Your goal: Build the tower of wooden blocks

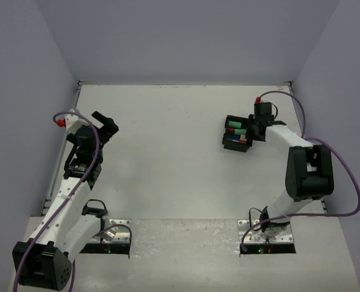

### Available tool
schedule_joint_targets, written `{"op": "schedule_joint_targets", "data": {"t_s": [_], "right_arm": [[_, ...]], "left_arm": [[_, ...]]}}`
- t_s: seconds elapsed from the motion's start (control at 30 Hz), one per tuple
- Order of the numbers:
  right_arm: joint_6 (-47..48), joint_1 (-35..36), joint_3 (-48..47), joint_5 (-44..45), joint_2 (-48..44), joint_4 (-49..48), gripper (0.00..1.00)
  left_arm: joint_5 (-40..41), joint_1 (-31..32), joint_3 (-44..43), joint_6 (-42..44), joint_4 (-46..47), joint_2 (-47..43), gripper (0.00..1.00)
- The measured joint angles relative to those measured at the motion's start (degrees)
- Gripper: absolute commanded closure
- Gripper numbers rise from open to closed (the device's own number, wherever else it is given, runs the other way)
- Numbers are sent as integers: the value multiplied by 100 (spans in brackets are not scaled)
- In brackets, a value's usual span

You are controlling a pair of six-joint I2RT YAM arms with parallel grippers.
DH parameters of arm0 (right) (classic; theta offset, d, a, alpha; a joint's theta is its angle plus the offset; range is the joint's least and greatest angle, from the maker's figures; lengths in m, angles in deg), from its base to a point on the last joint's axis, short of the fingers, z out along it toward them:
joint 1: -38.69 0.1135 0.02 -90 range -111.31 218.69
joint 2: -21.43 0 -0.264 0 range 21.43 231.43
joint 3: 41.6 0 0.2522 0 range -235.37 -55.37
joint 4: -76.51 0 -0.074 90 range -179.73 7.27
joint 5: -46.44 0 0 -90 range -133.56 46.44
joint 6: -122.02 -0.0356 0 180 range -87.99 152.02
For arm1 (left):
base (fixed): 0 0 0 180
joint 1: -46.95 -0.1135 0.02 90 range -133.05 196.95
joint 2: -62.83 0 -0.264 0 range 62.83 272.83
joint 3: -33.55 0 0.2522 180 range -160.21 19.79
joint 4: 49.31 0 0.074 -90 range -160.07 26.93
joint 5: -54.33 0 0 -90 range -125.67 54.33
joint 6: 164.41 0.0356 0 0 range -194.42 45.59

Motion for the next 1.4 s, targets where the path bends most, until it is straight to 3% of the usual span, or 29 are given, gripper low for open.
{"op": "schedule_joint_targets", "data": {"t_s": [0.17, 0.27, 0.5, 0.67, 0.93, 1.2, 1.4], "right_arm": [[250, 424, 4, 894, 160, 94, 94], [274, 648, -28, 1288, 84, 104, 100], [713, 716, 328, 1477, -621, 119, 100], [1838, 717, 1027, 857, -1874, -103, 100], [3858, 930, 1172, -984, -2694, -744, 100], [5423, 1352, 766, -1951, -2376, -654, 100], [6879, 2089, 644, -1369, -1940, -780, 100]], "left_arm": [[29, 0, 1, -2, -16, 0, 0], [32, 0, 1, -20, -35, -5, 0], [-32, 0, 1, -33, -42, -36, 0], [-279, 0, 1, -44, -35, -152, 0], [-719, 0, 1, -52, -129, -423, 0], [-1004, 0, 1, -85, -389, -787, 0], [-1132, 0, -32, -85, -673, -833, 0]]}}
